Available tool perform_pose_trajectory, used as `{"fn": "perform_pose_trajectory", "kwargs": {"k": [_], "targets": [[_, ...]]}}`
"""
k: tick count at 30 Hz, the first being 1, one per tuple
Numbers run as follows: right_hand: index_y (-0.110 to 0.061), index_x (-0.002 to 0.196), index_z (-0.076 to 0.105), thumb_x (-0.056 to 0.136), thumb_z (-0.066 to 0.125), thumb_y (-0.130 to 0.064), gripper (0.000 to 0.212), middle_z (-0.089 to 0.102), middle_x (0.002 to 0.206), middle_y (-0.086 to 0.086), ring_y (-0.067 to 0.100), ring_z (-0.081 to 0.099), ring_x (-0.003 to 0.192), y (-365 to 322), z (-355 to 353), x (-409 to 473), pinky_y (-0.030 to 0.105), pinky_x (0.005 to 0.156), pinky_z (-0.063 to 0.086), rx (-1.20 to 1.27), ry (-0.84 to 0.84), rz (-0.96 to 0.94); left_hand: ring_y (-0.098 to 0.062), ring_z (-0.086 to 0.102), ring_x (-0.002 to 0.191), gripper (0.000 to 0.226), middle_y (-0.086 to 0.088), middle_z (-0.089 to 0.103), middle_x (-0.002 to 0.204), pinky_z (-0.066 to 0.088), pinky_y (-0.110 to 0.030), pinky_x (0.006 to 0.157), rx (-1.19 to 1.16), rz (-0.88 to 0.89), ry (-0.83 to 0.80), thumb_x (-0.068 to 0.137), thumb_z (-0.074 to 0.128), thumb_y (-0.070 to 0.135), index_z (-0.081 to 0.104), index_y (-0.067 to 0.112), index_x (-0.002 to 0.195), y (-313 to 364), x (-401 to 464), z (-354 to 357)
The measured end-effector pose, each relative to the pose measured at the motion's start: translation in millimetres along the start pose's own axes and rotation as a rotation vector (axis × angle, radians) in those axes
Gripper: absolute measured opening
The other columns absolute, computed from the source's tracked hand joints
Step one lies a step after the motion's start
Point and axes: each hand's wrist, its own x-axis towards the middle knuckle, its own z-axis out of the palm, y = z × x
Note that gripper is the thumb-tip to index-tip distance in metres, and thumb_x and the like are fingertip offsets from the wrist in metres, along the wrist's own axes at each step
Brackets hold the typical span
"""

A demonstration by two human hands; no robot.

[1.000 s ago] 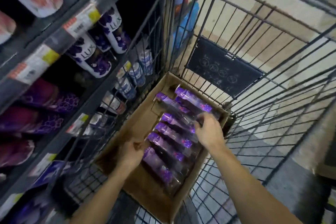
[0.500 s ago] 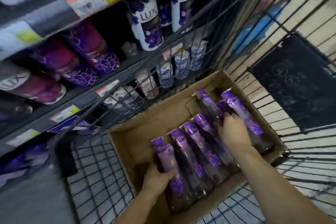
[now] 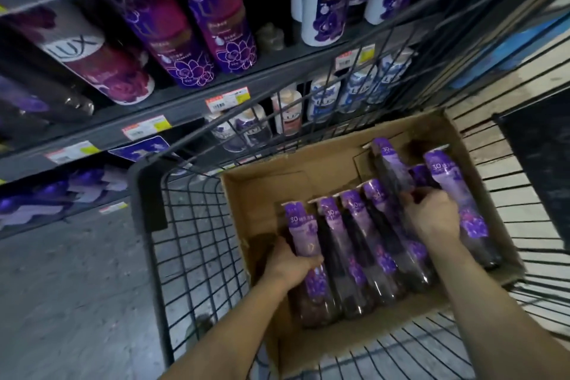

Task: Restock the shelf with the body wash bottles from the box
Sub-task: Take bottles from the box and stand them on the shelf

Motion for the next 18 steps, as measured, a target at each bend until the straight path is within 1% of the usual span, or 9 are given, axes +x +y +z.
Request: {"fn": "perform_pose_trajectory", "kwargs": {"k": [3, 5, 8, 10, 11, 13, 14, 16, 18], "targets": [[-0.006, 0.107, 0.065, 0.087, 0.062, -0.040, 0.040, 0.066, 0.106, 0.027, 0.043, 0.060, 0.105, 4, 0, 0, 0.048, 0.091, 0.048, -0.016, -0.064, 0.032, -0.017, 0.065, 0.112, 0.067, 0.004, 0.070, 0.118, 0.053, -0.044, 0.099, 0.048, 0.008, 0.014, 0.062, 0.082, 0.037, 0.058, 0.027, 0.123, 1, 4, 2], [-0.007, 0.110, 0.061, 0.085, 0.064, -0.043, 0.044, 0.065, 0.110, 0.026, 0.043, 0.058, 0.109, 4, -2, 3, 0.048, 0.093, 0.046, -0.021, -0.107, 0.051, -0.016, 0.066, 0.109, 0.060, 0.003, 0.070, 0.117, 0.053, -0.042, 0.097, 0.078, 0.014, 0.011, 0.065, 0.082, 0.035, 0.060, 0.027, 0.120, 3, 5, 2], [-0.005, 0.112, 0.061, 0.078, 0.072, -0.045, 0.054, 0.066, 0.111, 0.022, 0.039, 0.059, 0.109, -1, -10, 9, 0.045, 0.092, 0.047, 0.031, -0.174, 0.067, -0.016, 0.065, 0.110, 0.049, 0.002, 0.070, 0.117, 0.052, -0.044, 0.099, 0.087, 0.024, -0.001, 0.072, 0.081, 0.030, 0.062, 0.027, 0.117, 4, 7, 2], [-0.008, 0.116, 0.060, 0.068, 0.078, -0.052, 0.068, 0.066, 0.112, 0.019, 0.037, 0.060, 0.106, -4, -12, 12, 0.045, 0.091, 0.048, 0.076, -0.230, 0.093, -0.017, 0.065, 0.112, 0.049, 0.001, 0.069, 0.119, 0.051, -0.045, 0.100, 0.084, 0.022, -0.011, 0.073, 0.081, 0.028, 0.061, 0.027, 0.118, 4, 7, 1], [-0.010, 0.118, 0.060, 0.061, 0.079, -0.058, 0.077, 0.065, 0.112, 0.018, 0.036, 0.061, 0.104, -5, -12, 11, 0.046, 0.091, 0.049, 0.085, -0.261, 0.105, -0.018, 0.064, 0.113, 0.051, 0.001, 0.069, 0.120, 0.051, -0.046, 0.100, 0.078, 0.022, -0.020, 0.073, 0.080, 0.028, 0.059, 0.027, 0.120, 4, 7, 1], [-0.013, 0.118, 0.061, 0.045, 0.075, -0.072, 0.094, 0.063, 0.112, 0.016, 0.035, 0.061, 0.102, -3, -7, 9, 0.048, 0.093, 0.049, 0.117, -0.316, 0.109, -0.019, 0.063, 0.115, 0.057, 0.000, 0.067, 0.122, 0.050, -0.047, 0.101, 0.055, 0.019, -0.041, 0.074, 0.080, 0.028, 0.054, 0.026, 0.124, 5, 5, -1], [-0.013, 0.119, 0.061, 0.046, 0.074, -0.073, 0.095, 0.063, 0.114, 0.016, 0.036, 0.061, 0.103, -2, -5, 7, 0.049, 0.094, 0.048, 0.165, -0.328, 0.102, -0.019, 0.062, 0.117, 0.061, 0.000, 0.065, 0.124, 0.049, -0.048, 0.102, 0.032, 0.015, -0.051, 0.073, 0.080, 0.027, 0.050, 0.025, 0.127, 5, 4, -2], [-0.014, 0.124, 0.057, 0.063, 0.071, -0.069, 0.084, 0.064, 0.117, 0.015, 0.037, 0.060, 0.109, -5, -4, -4, 0.049, 0.099, 0.045, 0.274, -0.308, 0.083, -0.021, 0.059, 0.121, 0.074, -0.001, 0.060, 0.129, 0.047, -0.048, 0.105, 0.001, 0.010, -0.058, 0.072, 0.080, 0.026, 0.038, 0.023, 0.134, 6, 2, -2], [-0.014, 0.130, 0.052, 0.078, 0.058, -0.068, 0.075, 0.063, 0.122, 0.016, 0.038, 0.058, 0.114, -2, 0, -14, 0.045, 0.101, 0.041, 0.348, -0.271, 0.099, -0.022, 0.055, 0.125, 0.084, -0.001, 0.056, 0.133, 0.044, -0.048, 0.107, 0.007, 0.006, -0.068, 0.073, 0.079, 0.023, 0.026, 0.026, 0.138, 8, -1, -1]]}}
